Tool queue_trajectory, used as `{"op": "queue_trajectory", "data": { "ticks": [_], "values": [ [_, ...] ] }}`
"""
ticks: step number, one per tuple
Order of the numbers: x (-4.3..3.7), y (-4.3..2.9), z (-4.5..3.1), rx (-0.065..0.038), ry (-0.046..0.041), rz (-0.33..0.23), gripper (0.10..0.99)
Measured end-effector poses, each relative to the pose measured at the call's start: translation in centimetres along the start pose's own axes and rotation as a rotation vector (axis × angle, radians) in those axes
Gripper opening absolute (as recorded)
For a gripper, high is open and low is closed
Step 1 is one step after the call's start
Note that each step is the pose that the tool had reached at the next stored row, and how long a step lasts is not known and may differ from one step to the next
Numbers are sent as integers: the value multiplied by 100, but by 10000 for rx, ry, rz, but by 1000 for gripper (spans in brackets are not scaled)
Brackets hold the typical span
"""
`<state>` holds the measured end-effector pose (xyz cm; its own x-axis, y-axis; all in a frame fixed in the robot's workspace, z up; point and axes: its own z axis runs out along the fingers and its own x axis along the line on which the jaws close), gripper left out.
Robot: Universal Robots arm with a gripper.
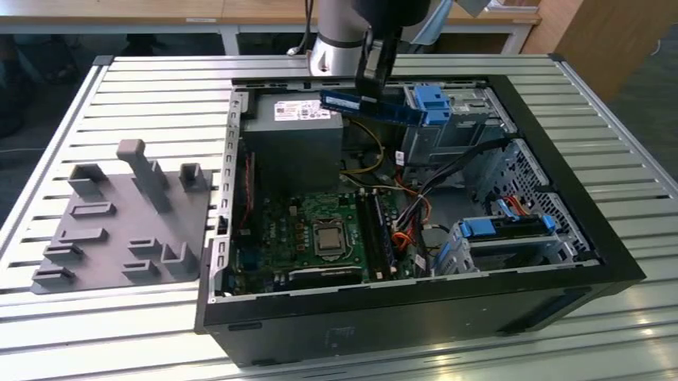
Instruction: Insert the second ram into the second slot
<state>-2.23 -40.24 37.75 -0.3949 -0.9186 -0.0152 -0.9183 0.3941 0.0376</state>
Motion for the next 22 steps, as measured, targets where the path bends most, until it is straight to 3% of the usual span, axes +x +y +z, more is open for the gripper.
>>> {"op": "queue_trajectory", "data": {
  "ticks": [22],
  "values": [
    [1,-3,73,64,-144,3999,141]
  ]
}}
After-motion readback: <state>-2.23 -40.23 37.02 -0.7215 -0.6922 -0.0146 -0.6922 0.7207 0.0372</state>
